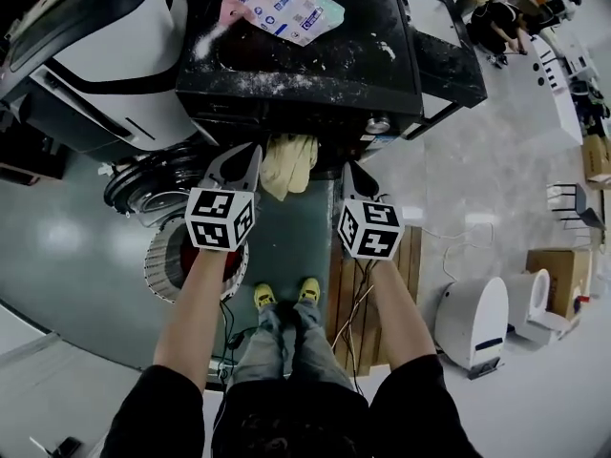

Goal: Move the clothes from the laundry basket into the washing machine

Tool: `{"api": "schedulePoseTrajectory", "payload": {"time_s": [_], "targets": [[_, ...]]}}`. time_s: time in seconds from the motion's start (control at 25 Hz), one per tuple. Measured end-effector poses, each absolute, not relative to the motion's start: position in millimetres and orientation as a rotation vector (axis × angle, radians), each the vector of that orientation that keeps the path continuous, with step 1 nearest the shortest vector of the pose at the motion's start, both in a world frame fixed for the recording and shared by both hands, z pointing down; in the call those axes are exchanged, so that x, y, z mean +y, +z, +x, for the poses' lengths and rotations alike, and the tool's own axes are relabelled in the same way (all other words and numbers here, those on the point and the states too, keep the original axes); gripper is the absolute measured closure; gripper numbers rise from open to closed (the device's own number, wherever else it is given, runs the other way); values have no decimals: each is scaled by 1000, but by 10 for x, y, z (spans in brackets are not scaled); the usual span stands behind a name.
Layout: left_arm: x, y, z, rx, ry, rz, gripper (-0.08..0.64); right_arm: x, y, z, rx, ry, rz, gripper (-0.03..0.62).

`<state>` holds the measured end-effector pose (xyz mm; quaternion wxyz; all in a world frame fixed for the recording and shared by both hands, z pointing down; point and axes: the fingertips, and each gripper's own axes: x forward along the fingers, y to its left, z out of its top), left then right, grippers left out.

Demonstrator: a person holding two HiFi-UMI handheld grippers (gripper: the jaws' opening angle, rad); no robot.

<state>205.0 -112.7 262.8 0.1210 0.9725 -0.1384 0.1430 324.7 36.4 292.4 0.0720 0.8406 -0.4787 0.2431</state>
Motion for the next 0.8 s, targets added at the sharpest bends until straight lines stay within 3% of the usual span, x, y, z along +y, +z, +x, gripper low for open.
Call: {"api": "schedulePoseTrajectory", "payload": {"time_s": [0.8], "targets": [[-821, 1380, 1639, -576, 321, 3021, 549, 860, 1429, 3258, -1510, 377, 2609, 589]]}}
